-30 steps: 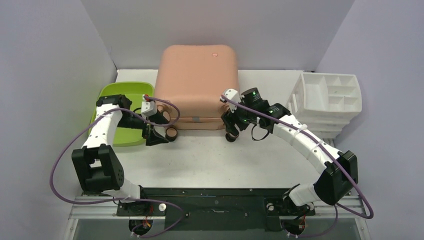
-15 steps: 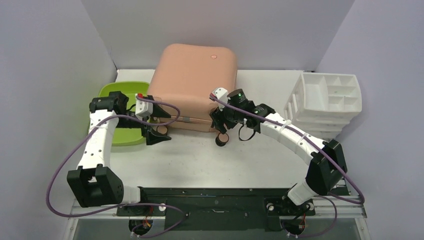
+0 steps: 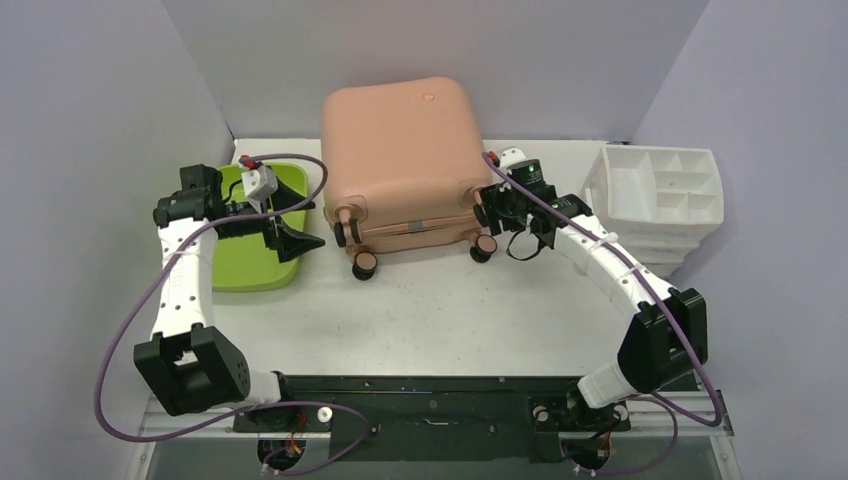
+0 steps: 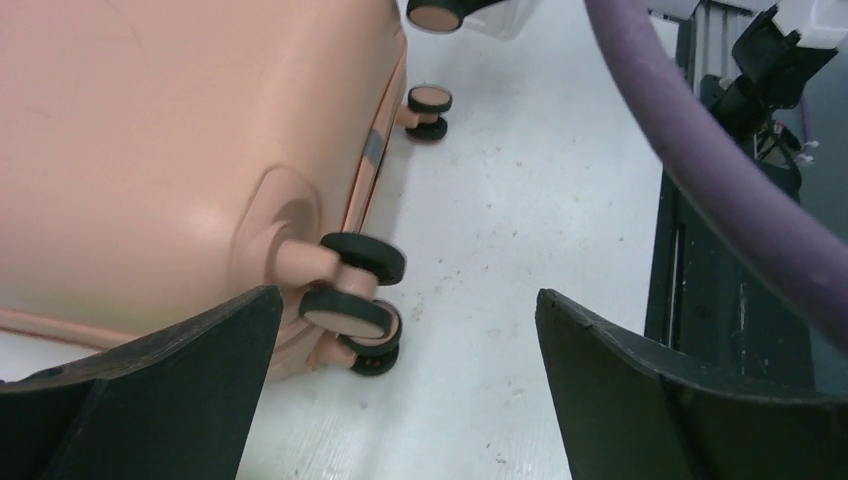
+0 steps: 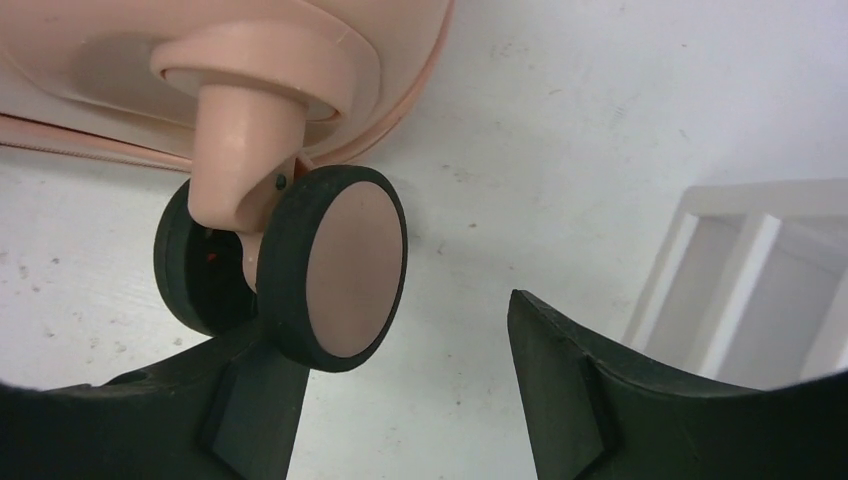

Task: Open, take out, and arrange the luggage
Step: Adjust the luggage at the center of the board.

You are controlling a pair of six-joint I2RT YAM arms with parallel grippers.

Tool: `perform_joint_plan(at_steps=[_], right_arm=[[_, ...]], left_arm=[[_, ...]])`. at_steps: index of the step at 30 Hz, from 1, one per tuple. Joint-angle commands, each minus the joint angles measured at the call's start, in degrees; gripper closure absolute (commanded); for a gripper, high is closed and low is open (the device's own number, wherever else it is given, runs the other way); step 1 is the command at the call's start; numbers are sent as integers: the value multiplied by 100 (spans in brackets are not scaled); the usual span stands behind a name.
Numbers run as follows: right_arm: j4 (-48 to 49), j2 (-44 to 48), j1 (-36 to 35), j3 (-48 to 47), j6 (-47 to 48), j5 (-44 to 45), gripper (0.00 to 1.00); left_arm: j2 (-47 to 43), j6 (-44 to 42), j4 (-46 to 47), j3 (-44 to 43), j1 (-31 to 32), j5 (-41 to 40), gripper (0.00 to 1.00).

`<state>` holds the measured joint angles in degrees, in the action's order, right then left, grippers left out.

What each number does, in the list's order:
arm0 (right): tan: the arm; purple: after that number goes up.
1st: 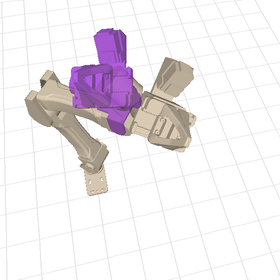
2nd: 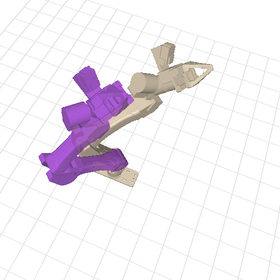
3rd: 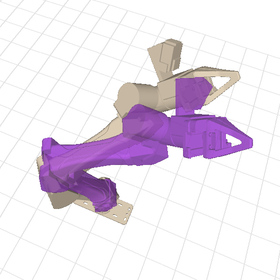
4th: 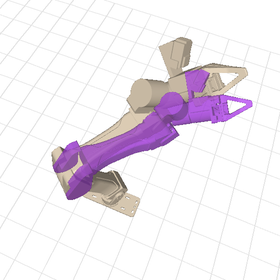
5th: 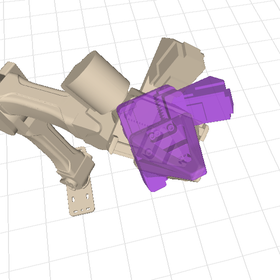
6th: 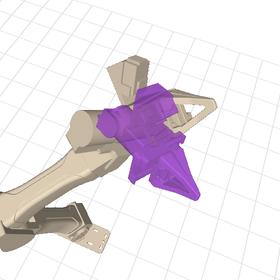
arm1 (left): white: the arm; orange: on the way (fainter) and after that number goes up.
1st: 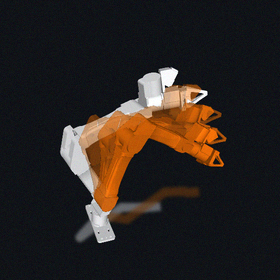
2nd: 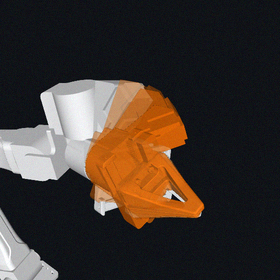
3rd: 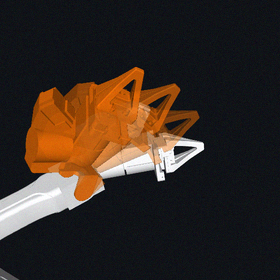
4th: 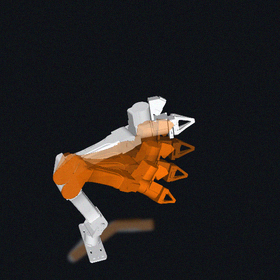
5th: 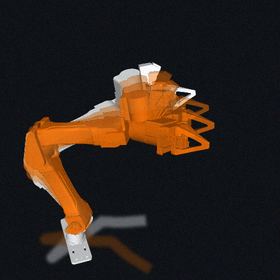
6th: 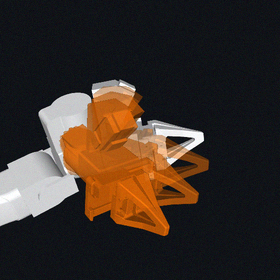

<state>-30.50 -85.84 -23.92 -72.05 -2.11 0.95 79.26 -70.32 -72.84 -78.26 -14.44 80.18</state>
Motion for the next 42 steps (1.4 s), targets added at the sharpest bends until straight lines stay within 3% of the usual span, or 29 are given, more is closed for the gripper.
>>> perform_joint_plan(at_steps=[1,2,3,7,10,12,17,21,30,38,42], right_arm=[[1839,539,248,-259,-108,1258,35],[1886,615,215,-210,-99,1256,35],[1914,798,152,-93,-94,1257,35],[2074,1394,-315,274,95,1337,35],[2280,1883,-730,547,460,1515,35],[2171,2045,-882,592,529,1067,35],[1541,2008,-1055,413,535,-1410,35],[1939,1849,-1331,788,446,-2251,36],[2540,652,-1955,1001,687,-2267,38],[4430,-396,-1966,1348,95,-2963,38],[4445,-867,-1967,1153,-287,-3040,38]], left_arm=[[-316,3661,3194,391,128,-1308,4],[-456,4586,4471,615,231,-1714,4],[-744,4851,5381,1005,262,-2366,4],[-1086,5859,6786,1588,361,-3127,4],[-860,6309,6964,1466,490,-3254,4],[-690,6407,6969,1407,664,-3451,4],[-336,6242,6859,1392,1217,-3793,4],[-15,6379,6852,1397,1482,-3619,4],[230,6261,6708,1522,2296,-3193,4],[343,6403,6925,1717,2711,-2736,4],[365,6646,7167,1882,2765,-2436,4]])
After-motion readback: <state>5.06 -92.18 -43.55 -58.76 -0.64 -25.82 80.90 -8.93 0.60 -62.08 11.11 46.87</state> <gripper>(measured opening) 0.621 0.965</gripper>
